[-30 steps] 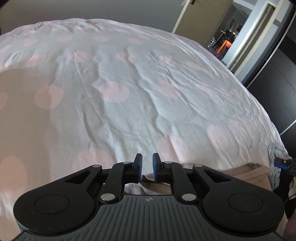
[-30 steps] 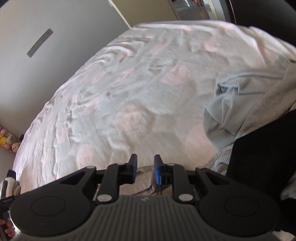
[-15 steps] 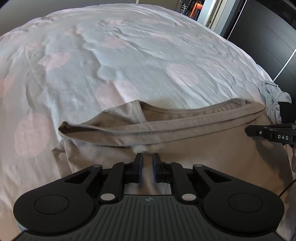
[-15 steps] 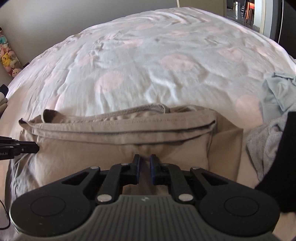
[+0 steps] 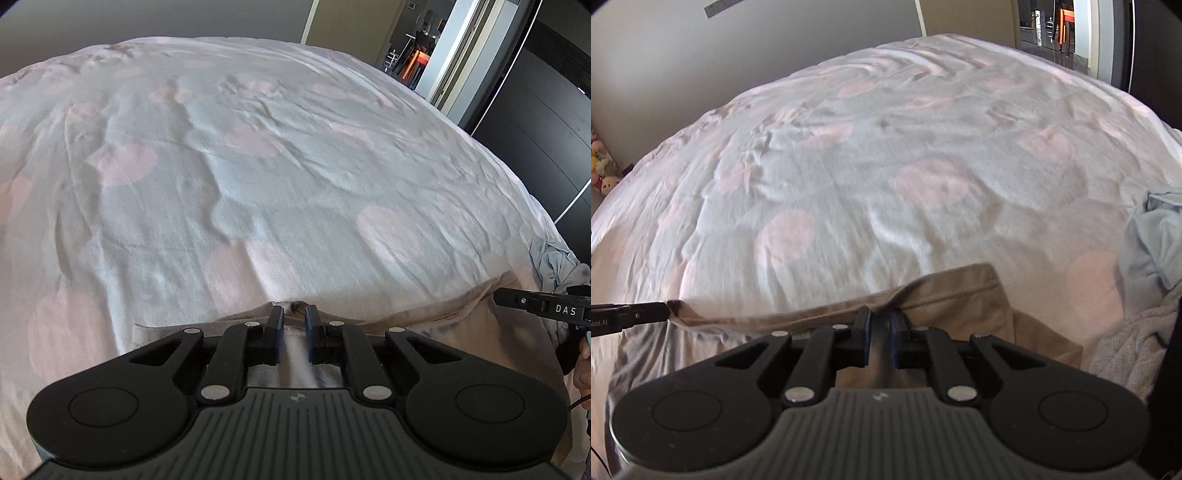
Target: Fold clothes
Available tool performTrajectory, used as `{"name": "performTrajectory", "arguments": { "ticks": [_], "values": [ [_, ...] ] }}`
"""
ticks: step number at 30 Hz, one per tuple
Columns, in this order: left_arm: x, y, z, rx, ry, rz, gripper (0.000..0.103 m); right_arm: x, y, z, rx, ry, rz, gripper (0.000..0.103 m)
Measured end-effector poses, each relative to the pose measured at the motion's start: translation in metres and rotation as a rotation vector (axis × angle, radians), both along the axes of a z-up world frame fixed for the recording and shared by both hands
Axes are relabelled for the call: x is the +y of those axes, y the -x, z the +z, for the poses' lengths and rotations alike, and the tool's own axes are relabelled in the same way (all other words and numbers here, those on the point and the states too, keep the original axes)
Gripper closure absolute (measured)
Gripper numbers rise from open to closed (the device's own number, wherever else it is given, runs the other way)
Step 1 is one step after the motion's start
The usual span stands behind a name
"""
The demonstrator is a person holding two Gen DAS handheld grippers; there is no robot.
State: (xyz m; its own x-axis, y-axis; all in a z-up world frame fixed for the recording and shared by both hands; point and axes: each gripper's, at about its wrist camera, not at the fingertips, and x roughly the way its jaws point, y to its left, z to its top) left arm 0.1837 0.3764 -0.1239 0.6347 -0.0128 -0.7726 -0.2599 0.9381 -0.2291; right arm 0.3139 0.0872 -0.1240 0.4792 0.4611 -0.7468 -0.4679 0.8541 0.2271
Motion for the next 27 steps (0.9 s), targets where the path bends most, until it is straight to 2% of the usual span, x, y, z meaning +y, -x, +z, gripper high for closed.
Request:
{"name": "performTrajectory", "arguments": {
  "ticks": [3, 9, 14, 19, 21, 27],
  "values": [
    [0.000, 0.011, 0.012, -0.013, -0.002, 0.015, 0.092, -0.011, 0.013, 0.012, -0.004, -0.005, -0.007, 0.087],
    [-0.002, 0.066, 0.036, -0.012, -0.002, 0.051, 0.090, -0.050, 0.062, 0.028, 0.011, -0.017, -0.037, 0.087],
    [-0.012, 0.126, 0.041, 0.009, 0.003, 0.082, 0.088, -0.092, 0.110, 0.033, 0.023, -0.033, -0.081, 0.086],
    [-0.028, 0.181, 0.029, 0.036, -0.010, 0.071, 0.088, -0.133, 0.152, 0.035, 0.012, -0.039, -0.131, 0.079],
    [-0.035, 0.198, 0.020, 0.045, -0.021, 0.077, 0.087, -0.148, 0.167, 0.032, 0.002, -0.039, -0.159, 0.078],
    [-0.045, 0.221, -0.014, 0.073, 0.075, 0.145, 0.086, -0.183, 0.190, 0.006, 0.020, -0.077, -0.257, 0.073]
  ]
}}
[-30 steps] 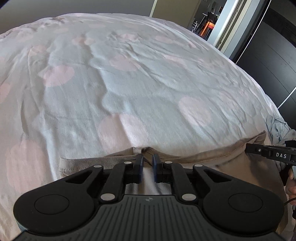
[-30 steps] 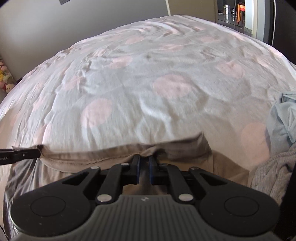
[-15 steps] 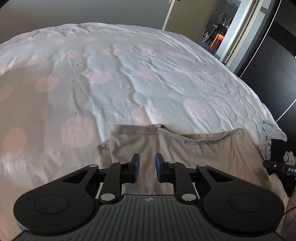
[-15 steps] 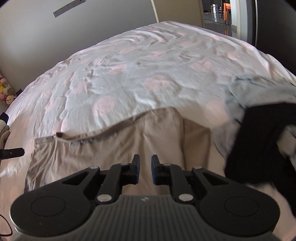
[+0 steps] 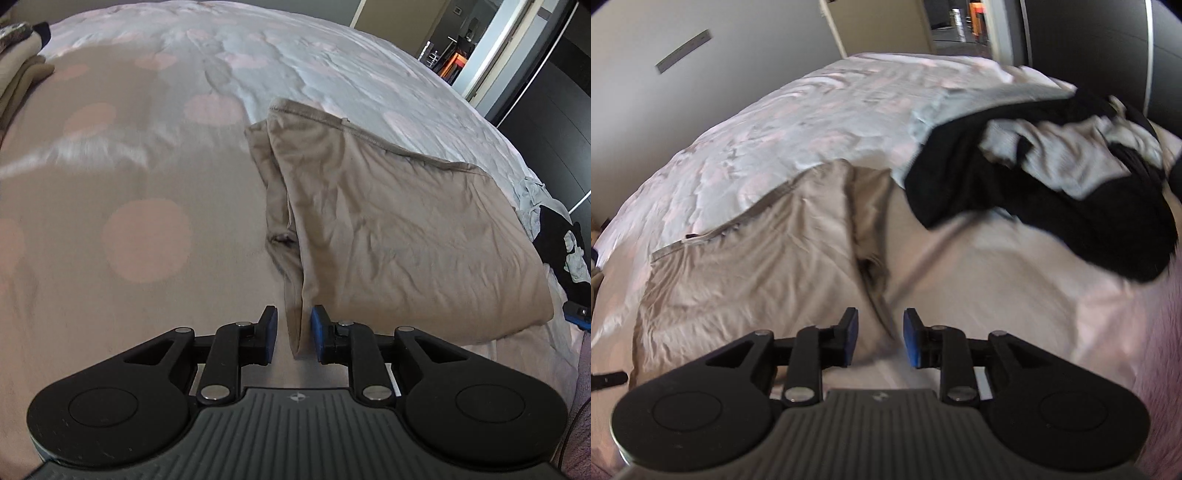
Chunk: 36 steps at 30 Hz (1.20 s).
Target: Fold clothes
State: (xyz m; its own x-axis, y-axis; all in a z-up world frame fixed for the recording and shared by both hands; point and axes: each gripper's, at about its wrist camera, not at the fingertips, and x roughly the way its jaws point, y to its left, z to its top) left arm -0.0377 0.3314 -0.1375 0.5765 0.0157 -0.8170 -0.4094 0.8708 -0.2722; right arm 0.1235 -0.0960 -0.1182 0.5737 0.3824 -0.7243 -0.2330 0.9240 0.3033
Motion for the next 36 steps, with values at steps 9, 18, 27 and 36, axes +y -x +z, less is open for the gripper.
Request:
{"name": "performTrajectory", "arguments": {
  "ticks": [9, 18, 27, 36],
  "values": [
    [-0.004, 0.006, -0.014, -0.056, 0.054, 0.067, 0.082, -0.007, -0.017, -0.037, 0.106, -0.185, -0.050, 0.071],
    [-0.005, 0.013, -0.008, -0.048, 0.038, 0.099, 0.101, -0.012, -0.009, -0.033, 0.084, -0.170, -0.099, 0.098],
    [0.001, 0.016, -0.014, -0.058, 0.072, 0.112, 0.098, -0.015, -0.011, -0.043, 0.122, -0.172, -0.096, 0.096],
    [0.000, 0.018, -0.018, -0.075, 0.129, 0.147, 0.077, -0.029, -0.015, -0.047, 0.158, -0.276, -0.176, 0.075]
  ]
}}
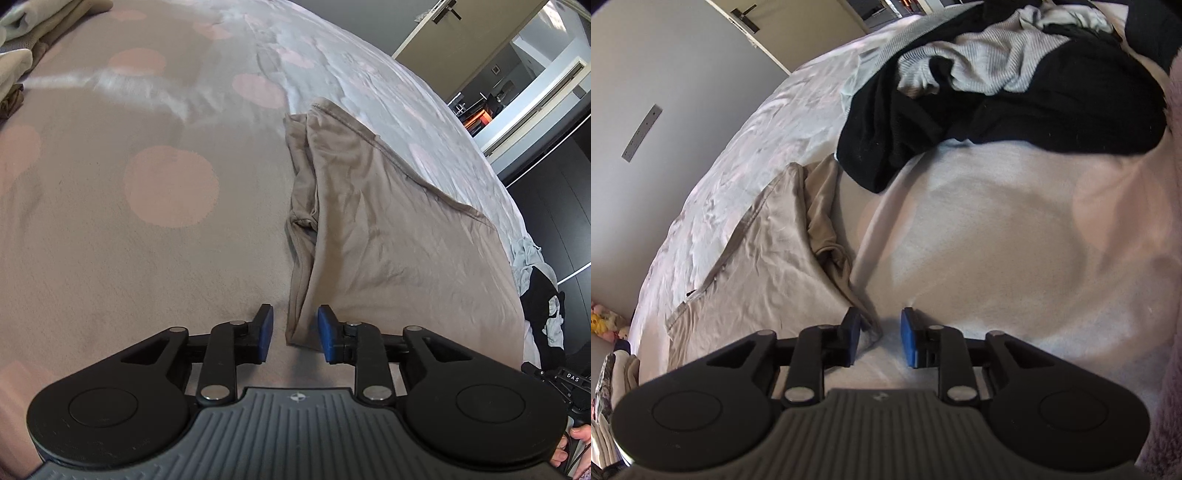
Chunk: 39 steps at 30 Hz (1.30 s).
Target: Fold clothes
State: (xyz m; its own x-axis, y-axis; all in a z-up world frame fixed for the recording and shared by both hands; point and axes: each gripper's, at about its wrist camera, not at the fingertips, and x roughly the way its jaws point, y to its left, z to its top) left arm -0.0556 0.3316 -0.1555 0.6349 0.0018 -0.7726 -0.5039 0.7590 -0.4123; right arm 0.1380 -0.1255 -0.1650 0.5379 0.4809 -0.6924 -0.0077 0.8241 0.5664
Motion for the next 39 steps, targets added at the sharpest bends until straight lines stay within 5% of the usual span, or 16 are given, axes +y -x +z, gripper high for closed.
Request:
{"name": "performTrajectory", "arguments": {
  "ticks": [8, 11, 14, 24, 32, 39],
  "values": [
    [-0.009, -0.010, -0.008, -0.014, -0.007, 0.010, 0.075, 0.018, -0.003, -0.007, -0.010, -0.035, 0.056, 0.072],
    [-0.009, -0.010, -0.009, -0.021, -0.020, 0.031, 0.094, 0.020, -0.006, -0.011, -0.011, -0.059, 0.051, 0.092],
    [-0.008, -0.007, -0.003, -0.036, -0.020, 0.039, 0.101, 0.017, -0.004, -0.011, -0.009, -0.098, 0.023, 0.096],
    [-0.006, 0.004, 0.062, -0.062, -0.067, 0.011, 0.101, 0.006, 0.015, 0.052, -0.036, -0.134, -0.005, 0.097],
    [-0.014, 0.042, 0.076, 0.036, -0.028, -0.031, 0.101, -0.016, 0.070, 0.075, 0.015, -0.075, 0.025, 0.097],
    [-0.021, 0.056, 0.043, 0.134, -0.018, -0.063, 0.101, -0.007, 0.087, 0.041, 0.091, 0.093, 0.065, 0.097]
  ]
}}
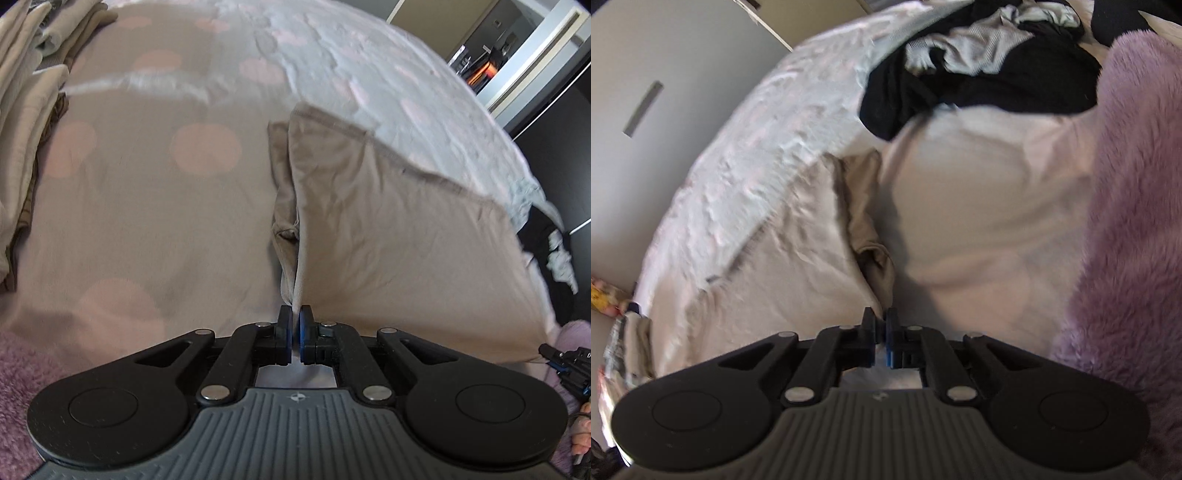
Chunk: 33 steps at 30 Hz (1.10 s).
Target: Fold clothes
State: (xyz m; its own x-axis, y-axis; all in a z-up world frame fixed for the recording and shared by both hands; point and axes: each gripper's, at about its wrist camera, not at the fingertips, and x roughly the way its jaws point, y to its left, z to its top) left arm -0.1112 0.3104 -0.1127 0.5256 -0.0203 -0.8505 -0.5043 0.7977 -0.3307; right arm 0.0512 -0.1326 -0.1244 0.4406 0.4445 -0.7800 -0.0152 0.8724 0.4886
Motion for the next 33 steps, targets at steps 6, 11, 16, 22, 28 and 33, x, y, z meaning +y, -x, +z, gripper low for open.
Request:
{"name": "performTrajectory", "arguments": {
  "ticks": [6, 11, 16, 22, 28, 33],
  "values": [
    [-0.003, -0.003, -0.022, 0.056, -0.008, -0.022, 0.100, 0.014, -0.003, -0.015, 0.022, 0.108, 0.056, 0.096],
    [0.001, -0.005, -0.027, 0.067, -0.015, -0.022, 0.088, 0.004, -0.002, -0.008, 0.002, 0.102, 0.011, 0.085],
    [0.014, -0.007, -0.017, 0.030, -0.020, 0.001, 0.083, -0.003, -0.008, 0.014, -0.103, 0.105, -0.024, 0.068],
    [0.027, -0.018, -0.008, -0.011, -0.032, 0.011, 0.083, 0.006, -0.044, 0.014, -0.120, 0.041, 0.017, 0.043],
    [0.037, -0.050, -0.005, -0.028, -0.108, -0.013, 0.083, 0.027, -0.088, 0.011, -0.153, 0.047, 0.103, 0.042],
    [0.044, -0.072, -0.009, -0.031, -0.131, -0.026, 0.083, 0.043, -0.120, 0.001, -0.152, 0.063, 0.153, 0.039]
  ]
}}
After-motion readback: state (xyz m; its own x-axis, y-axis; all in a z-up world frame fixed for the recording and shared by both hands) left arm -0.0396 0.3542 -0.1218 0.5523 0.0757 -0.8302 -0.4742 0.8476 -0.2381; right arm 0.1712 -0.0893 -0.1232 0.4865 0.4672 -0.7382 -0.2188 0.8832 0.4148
